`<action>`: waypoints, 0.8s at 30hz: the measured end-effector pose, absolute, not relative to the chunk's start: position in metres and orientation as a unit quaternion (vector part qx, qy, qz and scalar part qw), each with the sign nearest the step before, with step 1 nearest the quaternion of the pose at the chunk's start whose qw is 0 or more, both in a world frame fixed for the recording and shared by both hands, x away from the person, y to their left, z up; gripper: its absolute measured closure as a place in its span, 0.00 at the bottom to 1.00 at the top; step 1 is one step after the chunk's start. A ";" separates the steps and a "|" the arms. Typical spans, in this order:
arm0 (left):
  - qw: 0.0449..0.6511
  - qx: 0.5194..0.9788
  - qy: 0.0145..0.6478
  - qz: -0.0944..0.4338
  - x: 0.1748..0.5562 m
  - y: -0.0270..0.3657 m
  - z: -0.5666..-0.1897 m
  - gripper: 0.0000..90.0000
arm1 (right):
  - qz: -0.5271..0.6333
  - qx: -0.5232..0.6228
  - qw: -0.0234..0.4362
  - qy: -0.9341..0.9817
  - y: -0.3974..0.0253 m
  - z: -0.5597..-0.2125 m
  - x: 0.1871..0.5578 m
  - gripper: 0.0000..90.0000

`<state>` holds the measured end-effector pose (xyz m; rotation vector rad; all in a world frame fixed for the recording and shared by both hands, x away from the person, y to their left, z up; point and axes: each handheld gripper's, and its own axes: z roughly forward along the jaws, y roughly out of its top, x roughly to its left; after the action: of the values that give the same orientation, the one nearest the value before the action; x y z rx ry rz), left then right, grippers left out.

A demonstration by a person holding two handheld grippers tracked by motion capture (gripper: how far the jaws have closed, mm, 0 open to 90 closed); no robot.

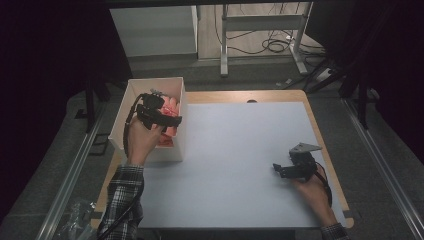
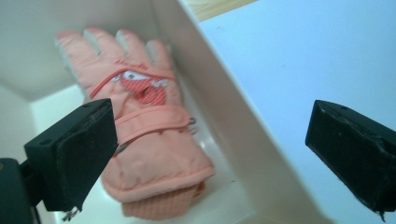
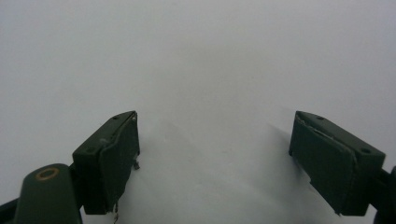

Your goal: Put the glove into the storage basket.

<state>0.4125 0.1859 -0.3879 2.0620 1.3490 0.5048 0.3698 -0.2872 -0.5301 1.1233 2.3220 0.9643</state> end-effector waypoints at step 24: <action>0.339 0.816 0.438 0.168 0.397 0.136 -0.386 0.03 | 0.343 0.400 0.193 0.828 -0.287 -0.530 0.370 0.18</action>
<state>0.3967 0.1359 -0.3865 2.1237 1.1401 0.4377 0.3698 -0.2872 -0.5300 1.1227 2.3230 0.9620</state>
